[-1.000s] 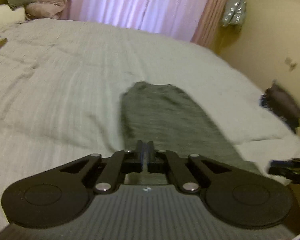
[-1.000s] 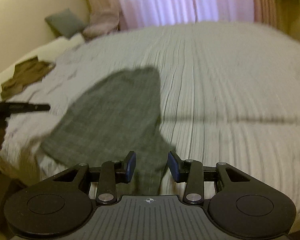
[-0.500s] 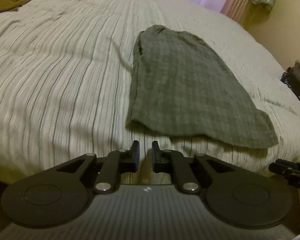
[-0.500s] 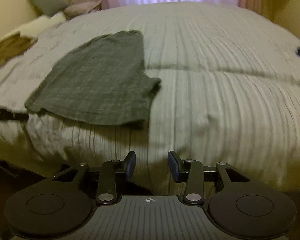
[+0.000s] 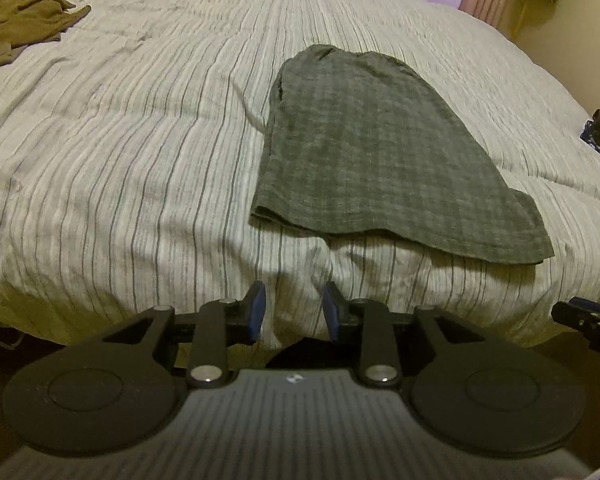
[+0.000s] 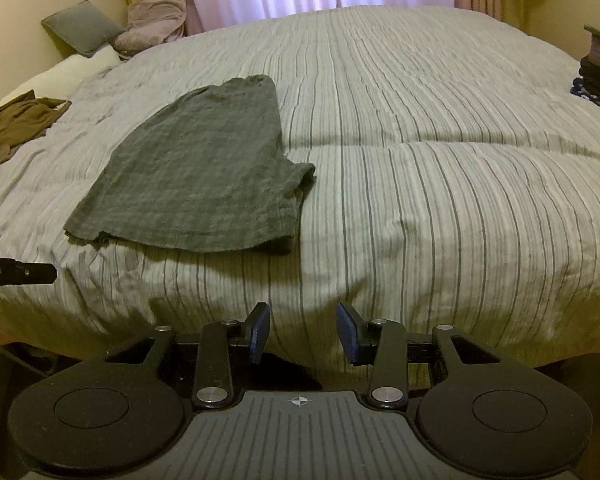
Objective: Fold clothes
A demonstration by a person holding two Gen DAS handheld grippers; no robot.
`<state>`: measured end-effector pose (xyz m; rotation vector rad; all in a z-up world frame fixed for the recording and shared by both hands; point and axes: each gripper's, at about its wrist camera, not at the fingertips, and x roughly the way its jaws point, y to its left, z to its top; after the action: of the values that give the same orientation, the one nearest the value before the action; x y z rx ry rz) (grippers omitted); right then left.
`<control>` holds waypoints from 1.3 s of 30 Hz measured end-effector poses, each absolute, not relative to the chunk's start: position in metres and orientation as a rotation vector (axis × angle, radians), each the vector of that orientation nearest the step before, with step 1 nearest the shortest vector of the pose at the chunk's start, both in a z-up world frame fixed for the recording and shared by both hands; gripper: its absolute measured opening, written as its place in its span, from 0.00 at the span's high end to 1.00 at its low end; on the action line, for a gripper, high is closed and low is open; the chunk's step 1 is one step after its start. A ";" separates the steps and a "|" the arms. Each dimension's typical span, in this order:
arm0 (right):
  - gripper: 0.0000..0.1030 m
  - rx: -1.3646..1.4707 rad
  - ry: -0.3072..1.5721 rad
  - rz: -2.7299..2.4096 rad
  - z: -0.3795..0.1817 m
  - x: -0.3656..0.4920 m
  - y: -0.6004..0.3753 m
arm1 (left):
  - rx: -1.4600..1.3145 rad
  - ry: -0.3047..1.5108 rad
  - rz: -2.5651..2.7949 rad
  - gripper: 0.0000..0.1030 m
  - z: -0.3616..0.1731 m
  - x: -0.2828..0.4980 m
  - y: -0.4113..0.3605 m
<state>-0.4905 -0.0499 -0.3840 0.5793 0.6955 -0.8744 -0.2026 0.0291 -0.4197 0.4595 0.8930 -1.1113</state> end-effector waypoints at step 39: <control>0.60 1.195 0.294 -1.001 -0.425 -0.625 -0.099 | 0.751 0.359 -1.814 0.59 -0.445 -0.352 -0.051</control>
<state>-0.6250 -0.0993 -0.4246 1.1945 0.2940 -1.0006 -0.3518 -0.0510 -0.4450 0.7512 0.3588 -1.8140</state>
